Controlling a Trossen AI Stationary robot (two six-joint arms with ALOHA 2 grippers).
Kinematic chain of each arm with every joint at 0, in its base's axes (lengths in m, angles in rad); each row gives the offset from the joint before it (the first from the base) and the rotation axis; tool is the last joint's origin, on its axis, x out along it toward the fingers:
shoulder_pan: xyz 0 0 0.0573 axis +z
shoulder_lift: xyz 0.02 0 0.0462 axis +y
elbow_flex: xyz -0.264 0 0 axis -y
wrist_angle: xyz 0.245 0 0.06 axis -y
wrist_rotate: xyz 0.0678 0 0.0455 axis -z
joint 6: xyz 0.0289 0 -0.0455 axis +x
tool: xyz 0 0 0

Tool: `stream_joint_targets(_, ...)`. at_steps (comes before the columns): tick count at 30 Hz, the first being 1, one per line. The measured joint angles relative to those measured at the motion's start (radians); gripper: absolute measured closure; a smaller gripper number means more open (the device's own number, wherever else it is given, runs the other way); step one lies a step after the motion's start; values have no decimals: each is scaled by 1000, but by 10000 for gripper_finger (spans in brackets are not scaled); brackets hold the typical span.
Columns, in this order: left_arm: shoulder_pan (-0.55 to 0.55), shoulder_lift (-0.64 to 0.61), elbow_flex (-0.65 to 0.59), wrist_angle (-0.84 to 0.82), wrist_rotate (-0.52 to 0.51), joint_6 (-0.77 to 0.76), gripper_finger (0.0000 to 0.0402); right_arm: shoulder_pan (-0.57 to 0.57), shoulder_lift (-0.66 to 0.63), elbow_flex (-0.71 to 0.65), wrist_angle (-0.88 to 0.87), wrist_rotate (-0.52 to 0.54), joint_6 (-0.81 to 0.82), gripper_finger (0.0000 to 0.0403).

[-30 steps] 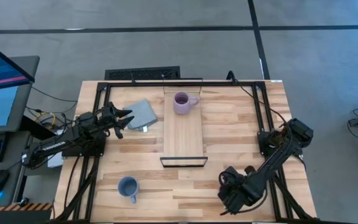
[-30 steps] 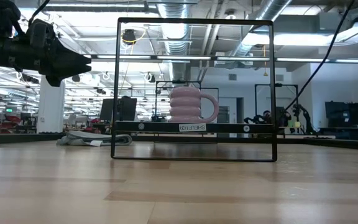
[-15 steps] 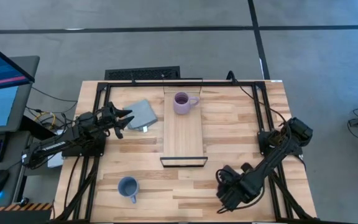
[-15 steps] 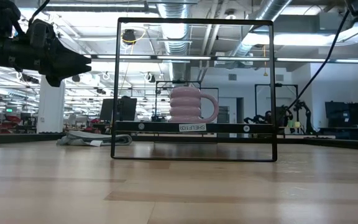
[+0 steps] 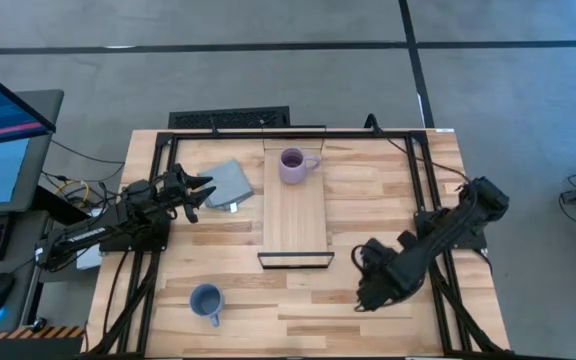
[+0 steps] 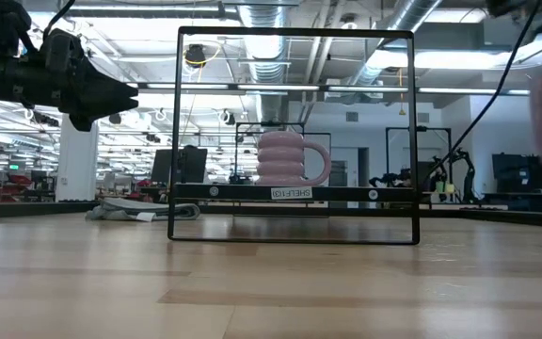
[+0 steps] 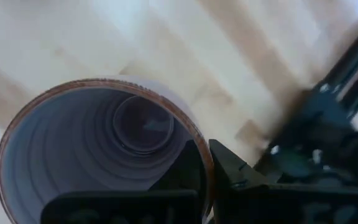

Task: Stack small to large cups/mugs on shelf
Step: Put the purple mug on the shelf

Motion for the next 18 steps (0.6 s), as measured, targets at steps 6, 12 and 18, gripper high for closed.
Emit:
stream_joint_targets(6, 0, 0, 0, 0, 0, 0, 244, -79, -126, 1, -37, 157, -117, 381)
stream_joint_targets(12, 0, 0, 0, 0, 0, 0, 244, -245, -222, 2, -42, 326, -345, 381)
stream_joint_targets(18, 0, 0, 0, 0, 0, 0, 244, -466, -266, 2, -17, 406, -647, 381)
